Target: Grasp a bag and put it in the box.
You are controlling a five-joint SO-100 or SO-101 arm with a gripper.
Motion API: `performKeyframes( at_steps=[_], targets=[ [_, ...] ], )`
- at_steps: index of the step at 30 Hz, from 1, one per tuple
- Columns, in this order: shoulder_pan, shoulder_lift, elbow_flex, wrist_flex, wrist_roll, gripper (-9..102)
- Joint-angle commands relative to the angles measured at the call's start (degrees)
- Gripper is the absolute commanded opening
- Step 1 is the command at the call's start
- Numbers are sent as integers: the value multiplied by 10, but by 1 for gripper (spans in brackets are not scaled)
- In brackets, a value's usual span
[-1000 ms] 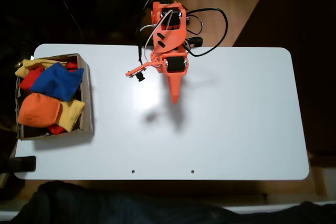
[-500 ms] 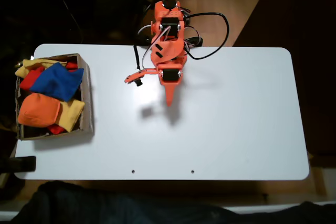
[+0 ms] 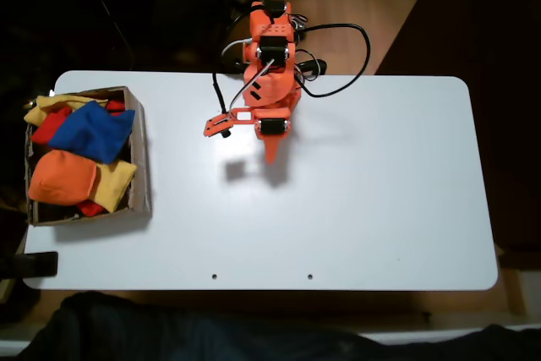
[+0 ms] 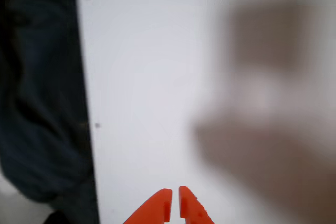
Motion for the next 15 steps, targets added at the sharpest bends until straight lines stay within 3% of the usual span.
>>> performKeyframes(
  at_steps=[1,15],
  targets=[
    [3,1,9,11,-4,0],
    [9,1,18,16,-4,0]
  ],
)
